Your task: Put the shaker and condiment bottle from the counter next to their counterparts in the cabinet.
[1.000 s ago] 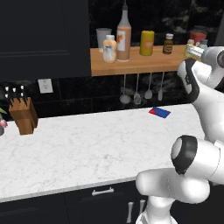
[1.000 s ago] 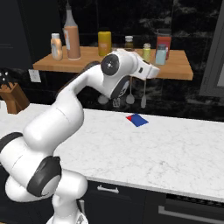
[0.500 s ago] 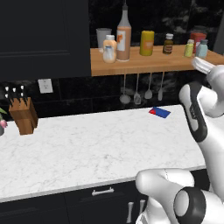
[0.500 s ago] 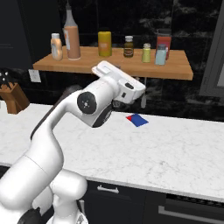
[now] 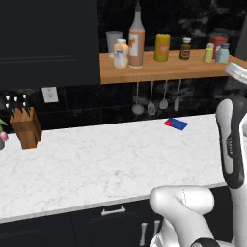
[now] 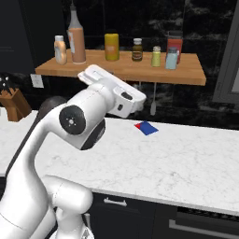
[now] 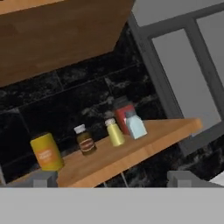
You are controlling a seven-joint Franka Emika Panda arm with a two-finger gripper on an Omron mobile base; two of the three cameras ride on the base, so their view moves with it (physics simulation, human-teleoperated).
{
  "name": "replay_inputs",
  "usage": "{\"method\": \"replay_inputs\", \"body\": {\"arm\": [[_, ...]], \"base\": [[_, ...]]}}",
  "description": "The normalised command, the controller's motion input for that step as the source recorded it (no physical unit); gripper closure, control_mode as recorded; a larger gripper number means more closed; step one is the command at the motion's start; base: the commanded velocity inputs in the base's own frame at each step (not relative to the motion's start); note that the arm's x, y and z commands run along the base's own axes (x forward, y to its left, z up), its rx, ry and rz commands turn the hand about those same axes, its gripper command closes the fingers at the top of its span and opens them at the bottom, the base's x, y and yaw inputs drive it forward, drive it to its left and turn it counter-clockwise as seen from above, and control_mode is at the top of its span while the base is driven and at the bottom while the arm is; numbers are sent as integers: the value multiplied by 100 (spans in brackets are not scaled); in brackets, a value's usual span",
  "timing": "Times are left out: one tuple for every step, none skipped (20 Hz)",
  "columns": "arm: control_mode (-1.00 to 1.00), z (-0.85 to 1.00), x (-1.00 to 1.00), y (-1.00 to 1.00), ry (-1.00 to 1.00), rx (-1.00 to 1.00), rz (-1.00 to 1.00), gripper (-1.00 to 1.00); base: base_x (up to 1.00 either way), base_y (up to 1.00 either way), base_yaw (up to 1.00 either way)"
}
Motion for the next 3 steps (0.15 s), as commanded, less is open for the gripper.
{"method": "replay_inputs", "body": {"arm": [[-100, 86, -100, 0, 26, 13, 7, -100], [-100, 86, -100, 0, 26, 13, 7, -100], [-100, 83, -100, 0, 26, 13, 6, -100]], "base": [[0, 0, 0], [0, 0, 0], [0, 0, 0]]}}
